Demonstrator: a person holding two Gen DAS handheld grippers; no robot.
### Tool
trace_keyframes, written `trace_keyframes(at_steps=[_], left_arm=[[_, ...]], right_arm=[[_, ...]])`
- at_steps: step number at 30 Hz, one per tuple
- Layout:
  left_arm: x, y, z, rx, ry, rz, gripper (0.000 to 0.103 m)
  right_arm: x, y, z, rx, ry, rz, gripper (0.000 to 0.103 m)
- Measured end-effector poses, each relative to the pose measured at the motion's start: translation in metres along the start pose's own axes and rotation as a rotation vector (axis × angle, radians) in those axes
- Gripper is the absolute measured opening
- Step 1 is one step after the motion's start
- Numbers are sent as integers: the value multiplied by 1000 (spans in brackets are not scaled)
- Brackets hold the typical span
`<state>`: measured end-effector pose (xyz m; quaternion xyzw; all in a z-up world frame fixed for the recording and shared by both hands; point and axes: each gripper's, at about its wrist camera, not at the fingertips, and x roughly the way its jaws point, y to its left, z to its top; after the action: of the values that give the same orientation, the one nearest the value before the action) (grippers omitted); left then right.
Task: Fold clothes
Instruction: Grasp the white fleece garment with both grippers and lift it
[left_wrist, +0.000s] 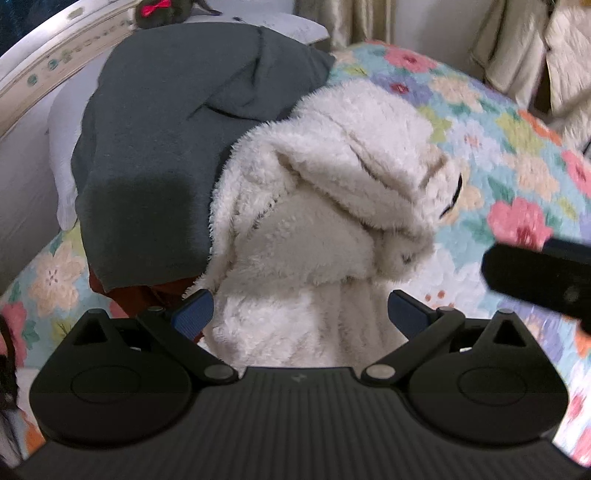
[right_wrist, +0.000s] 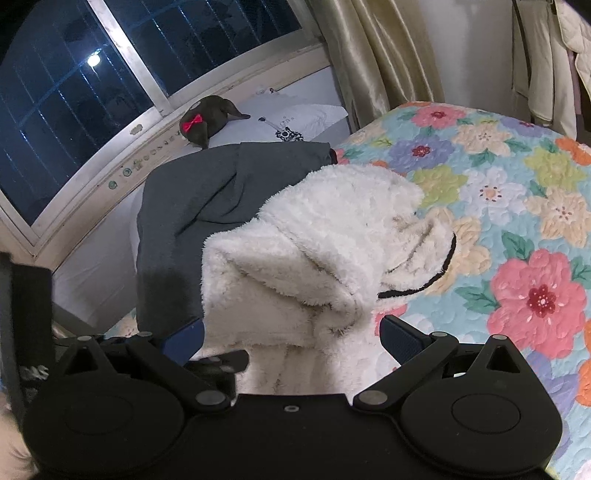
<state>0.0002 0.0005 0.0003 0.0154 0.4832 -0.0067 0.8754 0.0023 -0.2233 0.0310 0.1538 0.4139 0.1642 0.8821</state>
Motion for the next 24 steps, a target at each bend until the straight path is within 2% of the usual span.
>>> trace_keyframes(at_steps=[2,8,11,16,18,20,22,24], left_arm=[[1,4,2,-11,-1,-6,102],[25,19,0,13,-18,67,102],[49,14,6,57,-8,23,102],[59,-8,11,250,-81,132,102],[60,-5,16,213,-89,65,103],[69,1,17,171,-34,18,103],[92,1,7,152,64,-4,103],[125,5,-7,137,226,38,103]], right_arm=[[2,-5,-1,13,14,-9,103],[10,-20,-3,53,57,-37,103],[14,-28,-4,72,78,-51,103],[20,-40,-5,105,114,-74,103],[23,-44,-5,110,144,-74,103],[18,-42,-4,90,183,-100,103],[16,-38,-3,80,181,-85,103],[18,-36,-2,80,169,-61,103]])
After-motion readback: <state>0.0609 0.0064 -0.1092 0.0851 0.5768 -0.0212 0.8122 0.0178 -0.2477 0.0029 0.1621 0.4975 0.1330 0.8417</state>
